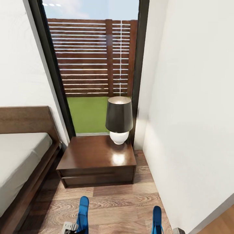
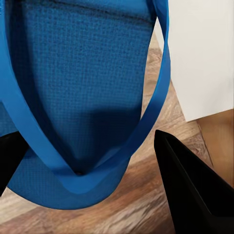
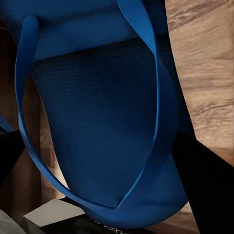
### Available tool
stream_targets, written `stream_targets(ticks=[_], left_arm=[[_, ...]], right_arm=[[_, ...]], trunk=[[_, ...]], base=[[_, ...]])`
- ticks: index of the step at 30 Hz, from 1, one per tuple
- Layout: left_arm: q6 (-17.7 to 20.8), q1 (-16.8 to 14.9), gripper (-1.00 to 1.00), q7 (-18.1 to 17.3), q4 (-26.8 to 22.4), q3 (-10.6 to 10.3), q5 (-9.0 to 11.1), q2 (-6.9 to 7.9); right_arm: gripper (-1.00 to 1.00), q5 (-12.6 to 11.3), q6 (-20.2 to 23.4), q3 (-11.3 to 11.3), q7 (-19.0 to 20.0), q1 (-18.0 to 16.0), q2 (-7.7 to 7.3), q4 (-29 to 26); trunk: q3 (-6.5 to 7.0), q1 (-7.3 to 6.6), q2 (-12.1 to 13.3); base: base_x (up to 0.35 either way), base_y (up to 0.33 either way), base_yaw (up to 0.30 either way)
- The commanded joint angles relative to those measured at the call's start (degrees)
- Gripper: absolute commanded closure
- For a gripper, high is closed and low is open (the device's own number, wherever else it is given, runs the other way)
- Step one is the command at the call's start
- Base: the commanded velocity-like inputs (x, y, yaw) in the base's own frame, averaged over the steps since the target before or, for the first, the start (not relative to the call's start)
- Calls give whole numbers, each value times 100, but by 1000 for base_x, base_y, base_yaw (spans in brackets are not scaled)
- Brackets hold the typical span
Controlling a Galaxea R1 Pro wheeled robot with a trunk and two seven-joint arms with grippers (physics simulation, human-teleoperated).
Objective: In the bedroom, move the book from the bed onto either nightstand, and place the two sandals side by side next to the bed.
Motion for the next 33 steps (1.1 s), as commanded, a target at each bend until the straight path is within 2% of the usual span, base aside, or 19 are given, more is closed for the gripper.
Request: stream_targets(ticks=[1, 7, 14, 20, 33], left_arm=[[-21, -5, 100, -4, 9, 2, 19, 0], [-21, -3, 100, -4, 9, 6, 19, 5], [-21, -5, 100, -4, 8, 7, 19, 6], [-21, -6, 100, -4, 5, 7, 19, 7], [-23, -3, 100, -4, 7, 3, 19, 2]], right_arm=[[100, 28, 52, -49, 22, -4, 1, -4], [100, 22, 52, -52, 22, -4, -1, -4], [100, 27, 54, -49, 22, -4, 13, -5], [100, 29, 58, -49, 22, -4, 16, -7], [100, 29, 60, -44, 22, -4, 16, -7]], trunk=[[-5, -1, -2], [-5, -1, -2], [-5, -1, -2], [-5, -1, -2], [-5, -1, -2]], base=[[6, 0, 0], [49, 0, 0], [249, 0, 0], [42, 0, 38], [1, -18, 243]])
